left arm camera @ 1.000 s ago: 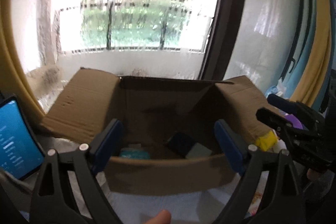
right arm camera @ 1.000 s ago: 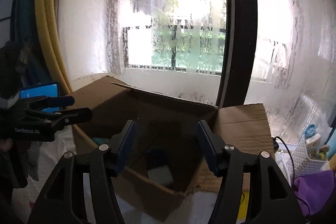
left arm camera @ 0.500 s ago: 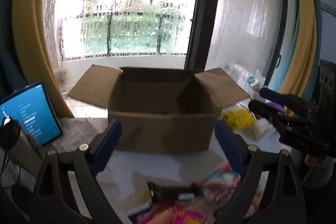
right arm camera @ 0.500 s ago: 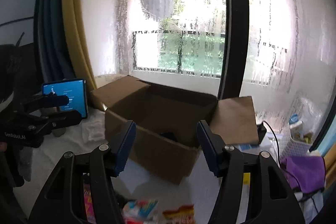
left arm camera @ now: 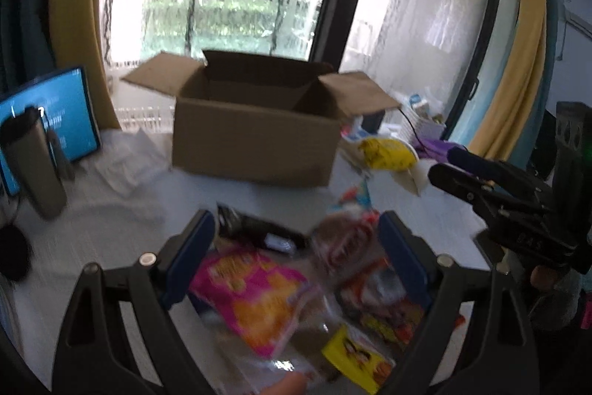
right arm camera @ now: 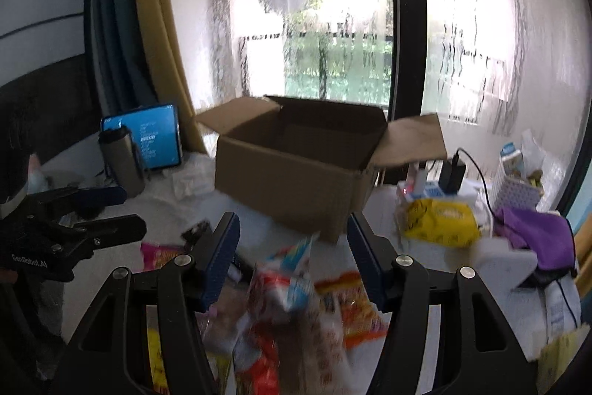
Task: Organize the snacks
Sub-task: 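Grasp the yellow chip bag with the left gripper while the right grasps the red candy bag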
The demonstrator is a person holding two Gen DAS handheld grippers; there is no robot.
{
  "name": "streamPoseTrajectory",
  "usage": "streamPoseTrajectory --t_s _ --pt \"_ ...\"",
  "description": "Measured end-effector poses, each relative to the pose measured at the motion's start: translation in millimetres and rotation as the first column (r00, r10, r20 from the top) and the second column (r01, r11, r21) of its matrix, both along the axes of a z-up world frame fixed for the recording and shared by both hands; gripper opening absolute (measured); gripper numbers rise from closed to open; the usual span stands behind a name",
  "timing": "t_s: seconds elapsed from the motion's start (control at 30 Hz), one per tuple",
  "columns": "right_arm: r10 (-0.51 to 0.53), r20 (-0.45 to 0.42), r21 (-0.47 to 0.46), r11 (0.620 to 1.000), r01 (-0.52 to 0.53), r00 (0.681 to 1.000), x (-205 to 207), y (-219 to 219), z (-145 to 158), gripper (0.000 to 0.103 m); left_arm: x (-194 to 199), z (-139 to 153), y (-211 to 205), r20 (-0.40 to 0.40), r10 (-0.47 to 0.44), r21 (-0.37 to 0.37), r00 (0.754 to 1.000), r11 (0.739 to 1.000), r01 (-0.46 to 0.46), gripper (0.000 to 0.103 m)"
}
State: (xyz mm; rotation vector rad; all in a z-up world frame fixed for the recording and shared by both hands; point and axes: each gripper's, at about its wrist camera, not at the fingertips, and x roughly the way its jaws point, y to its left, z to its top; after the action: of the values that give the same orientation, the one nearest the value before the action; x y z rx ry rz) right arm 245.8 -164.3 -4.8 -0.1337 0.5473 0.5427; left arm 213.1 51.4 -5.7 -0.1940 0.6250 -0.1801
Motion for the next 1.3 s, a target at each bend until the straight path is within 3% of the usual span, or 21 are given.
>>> streamPoseTrajectory --t_s 0.23,0.53,0.93,0.97,1.03,1.13,1.3 --pt "0.018 -0.053 -0.013 1.000 -0.019 0.998 -31.8 -10.9 -26.9 0.064 -27.9 -31.4 -26.4 -0.067 -0.029 0.008 0.997 1.000 0.029 0.091" --pt "0.051 -0.119 -0.016 0.998 -0.053 0.992 -62.7 -20.0 -64.1 0.064 -59.3 -62.6 -51.8 -0.143 -0.060 -0.041 0.988 0.998 0.055 0.091" --pt "0.060 -0.227 0.014 0.998 -0.058 0.972 -64.5 -35.1 -116.9 0.063 -56.0 -95.9 -82.5 -0.225 -0.071 0.004 0.972 0.997 0.074 0.090" --pt "0.062 -0.231 0.014 0.998 -0.060 0.971 -64.3 -36.4 -120.2 0.062 -54.7 -97.7 -84.5 -0.227 -0.071 0.010 0.971 0.997 0.075 0.090" --pt "0.080 -0.244 0.029 0.997 -0.075 0.966 -63.8 -38.0 -123.8 0.044 -51.8 -102.3 -88.8 -0.240 -0.079 0.009 0.968 0.996 0.083 0.090" --pt "0.098 -0.241 0.031 0.995 -0.093 0.966 -66.7 -39.3 -126.3 0.030 -48.8 -108.2 -97.4 -0.255 -0.083 0.032 0.963 0.995 0.094 0.089" --pt "0.125 -0.233 0.074 0.991 -0.111 0.964 -74.2 -47.3 -122.6 0.023 -43.5 -115.2 -102.2 -0.275 -0.074 0.061 0.959 0.994 0.094 0.057"
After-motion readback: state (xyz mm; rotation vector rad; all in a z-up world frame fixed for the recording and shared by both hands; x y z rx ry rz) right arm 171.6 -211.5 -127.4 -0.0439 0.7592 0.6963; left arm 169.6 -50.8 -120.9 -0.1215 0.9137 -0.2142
